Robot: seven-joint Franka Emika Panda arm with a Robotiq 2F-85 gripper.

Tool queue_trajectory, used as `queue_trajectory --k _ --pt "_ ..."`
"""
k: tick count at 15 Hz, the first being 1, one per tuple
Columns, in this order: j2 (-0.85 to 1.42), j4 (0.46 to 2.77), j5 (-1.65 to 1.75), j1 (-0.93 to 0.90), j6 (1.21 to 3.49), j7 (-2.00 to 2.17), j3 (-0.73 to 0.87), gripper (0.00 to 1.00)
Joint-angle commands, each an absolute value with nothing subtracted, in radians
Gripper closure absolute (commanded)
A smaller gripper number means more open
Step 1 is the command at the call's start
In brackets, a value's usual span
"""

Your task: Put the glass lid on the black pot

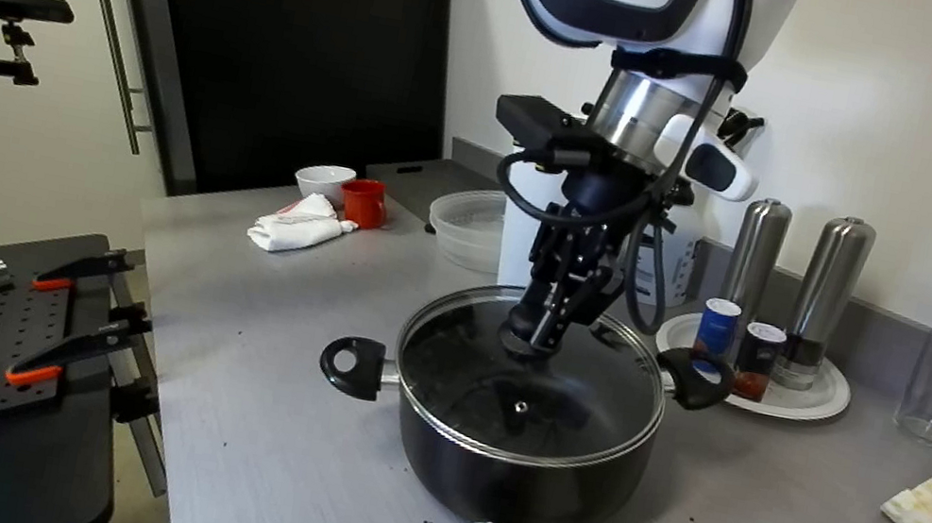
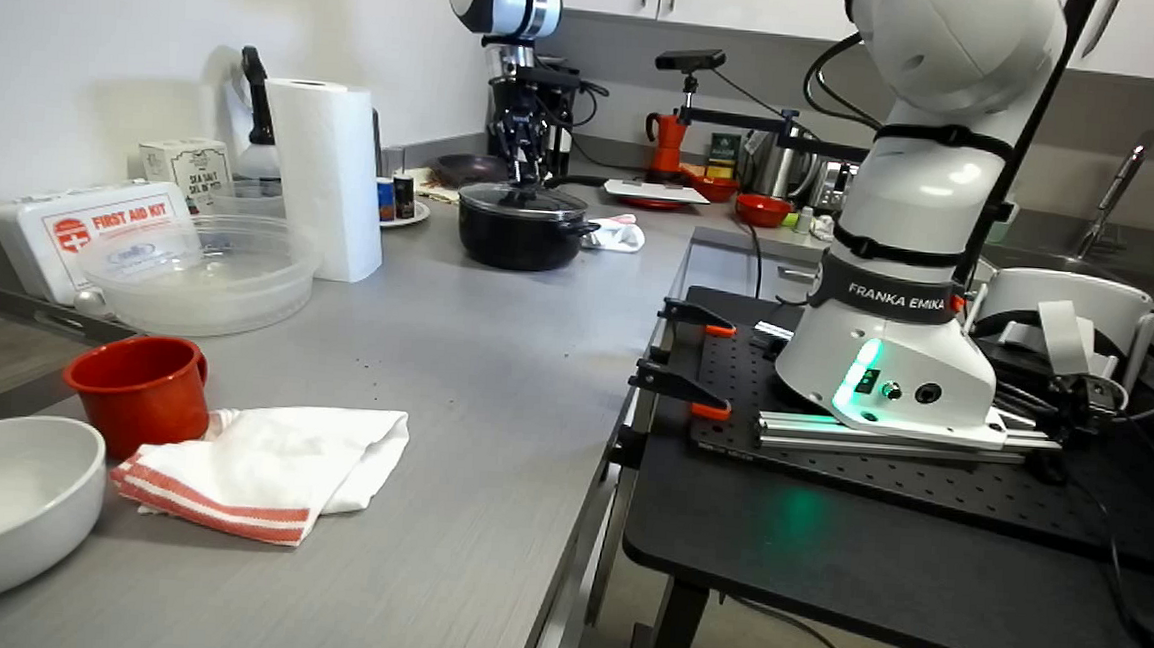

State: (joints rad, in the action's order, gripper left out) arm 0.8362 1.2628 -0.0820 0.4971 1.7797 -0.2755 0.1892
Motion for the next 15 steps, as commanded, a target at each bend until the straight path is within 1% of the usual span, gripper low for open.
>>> queue_trajectory --k 1,2,3,5,6,8,15 --pt "0.810 1.292 -0.054 0.486 1.771 -0.271 0.204 0.75" --pt "0.808 1.295 -0.049 0.483 1.776 -0.266 0.207 0.25" --pt "0.808 1.295 -0.048 0.484 1.776 -0.267 0.207 0.24" --pt "0.807 1.296 -0.041 0.484 1.777 -0.267 0.210 0.11" --pt "0.806 1.295 -0.039 0.484 1.777 -0.266 0.213 0.02" --pt "0.805 1.295 -0.035 0.484 1.778 -0.266 0.218 0.00" --pt "0.770 1.332 -0.026 0.469 1.804 -0.275 0.215 0.00"
